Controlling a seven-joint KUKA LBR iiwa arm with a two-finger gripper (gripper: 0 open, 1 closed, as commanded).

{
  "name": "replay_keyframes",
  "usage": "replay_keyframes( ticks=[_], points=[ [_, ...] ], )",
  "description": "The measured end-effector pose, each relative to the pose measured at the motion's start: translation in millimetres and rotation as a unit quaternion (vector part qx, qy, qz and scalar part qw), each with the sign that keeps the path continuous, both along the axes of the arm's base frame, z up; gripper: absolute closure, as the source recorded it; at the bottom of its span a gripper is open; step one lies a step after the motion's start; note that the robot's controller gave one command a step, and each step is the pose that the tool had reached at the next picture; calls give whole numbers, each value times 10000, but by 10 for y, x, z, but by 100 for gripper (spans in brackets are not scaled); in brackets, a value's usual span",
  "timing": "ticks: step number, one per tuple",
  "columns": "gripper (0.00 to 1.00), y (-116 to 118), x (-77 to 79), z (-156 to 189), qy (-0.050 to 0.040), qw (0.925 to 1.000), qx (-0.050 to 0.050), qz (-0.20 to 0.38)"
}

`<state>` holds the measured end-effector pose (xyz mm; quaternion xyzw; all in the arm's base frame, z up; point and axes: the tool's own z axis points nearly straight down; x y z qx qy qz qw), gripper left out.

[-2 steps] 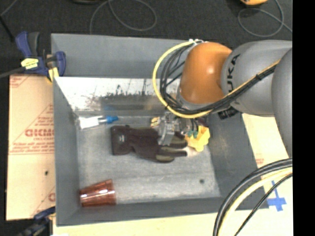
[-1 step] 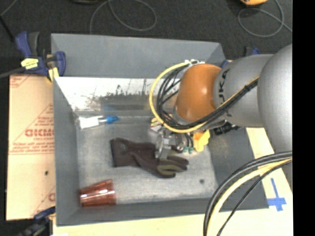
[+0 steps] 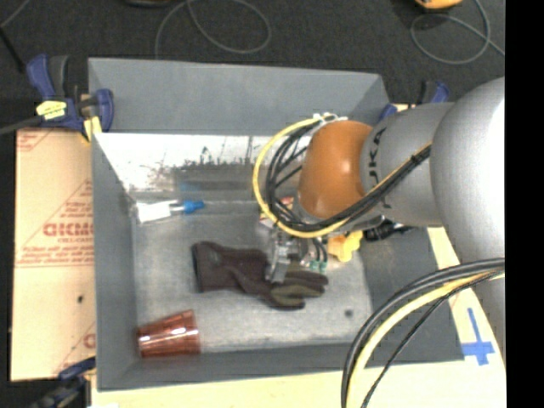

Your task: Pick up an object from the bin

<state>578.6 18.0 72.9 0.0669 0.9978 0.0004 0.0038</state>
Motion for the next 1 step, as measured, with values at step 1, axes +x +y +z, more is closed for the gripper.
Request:
replay_keyframes(
  ticks=[1],
  points=[
    [100, 32, 10, 1460, -39, 9999, -4, 94]
  ],
)
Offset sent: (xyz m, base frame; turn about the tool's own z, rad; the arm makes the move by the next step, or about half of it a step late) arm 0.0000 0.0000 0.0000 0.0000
